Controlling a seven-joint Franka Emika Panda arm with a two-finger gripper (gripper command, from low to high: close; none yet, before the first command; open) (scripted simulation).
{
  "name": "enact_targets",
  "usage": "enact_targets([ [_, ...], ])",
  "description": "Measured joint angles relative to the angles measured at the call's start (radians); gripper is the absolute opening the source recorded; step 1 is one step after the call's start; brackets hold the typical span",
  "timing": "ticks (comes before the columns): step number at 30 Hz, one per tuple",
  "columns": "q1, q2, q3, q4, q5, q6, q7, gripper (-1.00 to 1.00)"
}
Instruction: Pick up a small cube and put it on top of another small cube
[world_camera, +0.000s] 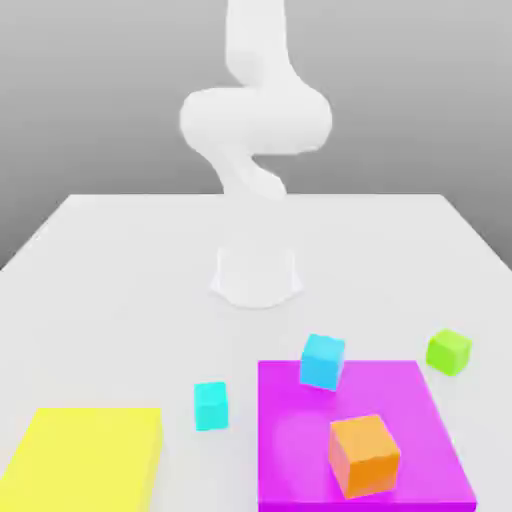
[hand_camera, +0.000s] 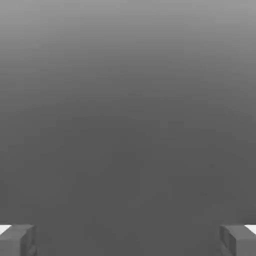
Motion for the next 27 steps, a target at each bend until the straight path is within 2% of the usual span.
enact_targets([
  [16, -0.238, 0.454, 0.148, -0.325, 0.036, 0.331, 0.676, 0.00],
  [22, -0.305, 0.625, 0.177, -0.445, 0.009, 0.454, 0.956, 0.00],
  [27, -0.320, 0.778, 0.148, -0.512, -0.057, 0.567, 1.166, 0.00],
])
